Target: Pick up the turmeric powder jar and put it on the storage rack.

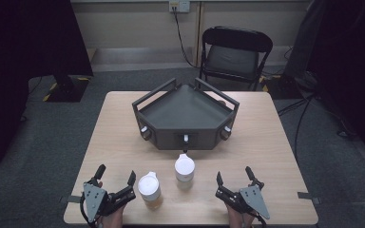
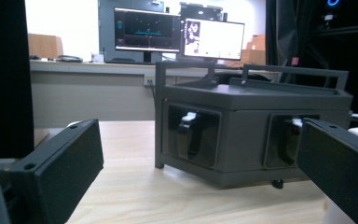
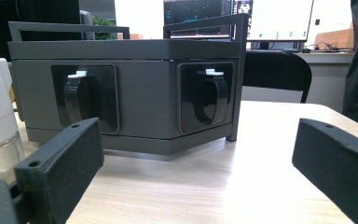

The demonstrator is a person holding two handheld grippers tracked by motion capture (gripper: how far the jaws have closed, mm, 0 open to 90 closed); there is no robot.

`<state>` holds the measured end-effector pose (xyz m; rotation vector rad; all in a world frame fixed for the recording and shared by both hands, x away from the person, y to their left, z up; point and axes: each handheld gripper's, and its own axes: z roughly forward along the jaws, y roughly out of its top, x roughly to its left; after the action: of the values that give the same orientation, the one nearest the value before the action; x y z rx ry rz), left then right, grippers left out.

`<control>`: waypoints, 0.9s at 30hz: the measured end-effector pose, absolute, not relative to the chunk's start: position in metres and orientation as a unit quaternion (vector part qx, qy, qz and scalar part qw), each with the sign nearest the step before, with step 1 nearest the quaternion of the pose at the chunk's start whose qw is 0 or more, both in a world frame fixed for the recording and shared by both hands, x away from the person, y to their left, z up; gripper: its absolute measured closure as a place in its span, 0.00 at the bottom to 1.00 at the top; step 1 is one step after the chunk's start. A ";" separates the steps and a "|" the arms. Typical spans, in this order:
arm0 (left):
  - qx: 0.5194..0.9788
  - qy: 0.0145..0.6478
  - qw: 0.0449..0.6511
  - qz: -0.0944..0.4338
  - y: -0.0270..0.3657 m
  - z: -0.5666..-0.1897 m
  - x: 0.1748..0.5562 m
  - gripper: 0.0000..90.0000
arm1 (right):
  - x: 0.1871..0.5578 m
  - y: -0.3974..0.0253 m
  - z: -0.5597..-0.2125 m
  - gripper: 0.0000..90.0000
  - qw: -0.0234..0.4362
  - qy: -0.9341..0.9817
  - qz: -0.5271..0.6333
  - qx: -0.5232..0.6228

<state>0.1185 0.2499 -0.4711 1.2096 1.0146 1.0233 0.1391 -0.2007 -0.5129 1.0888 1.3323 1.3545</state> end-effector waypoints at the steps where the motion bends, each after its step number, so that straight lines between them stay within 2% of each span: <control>1: 0.521 0.436 0.589 0.437 0.251 -0.469 0.118 0.00 | 0.139 -0.201 -0.513 0.01 0.458 0.541 0.550 0.442; 27: 0.542 0.399 0.618 0.408 0.238 -0.465 0.109 0.01 | 0.139 -0.201 -0.513 0.01 0.458 0.542 0.550 0.441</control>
<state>0.1091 0.2377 -0.4650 1.2465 0.9175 0.9392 0.1391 -0.2008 -0.5129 1.0868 1.3342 1.3542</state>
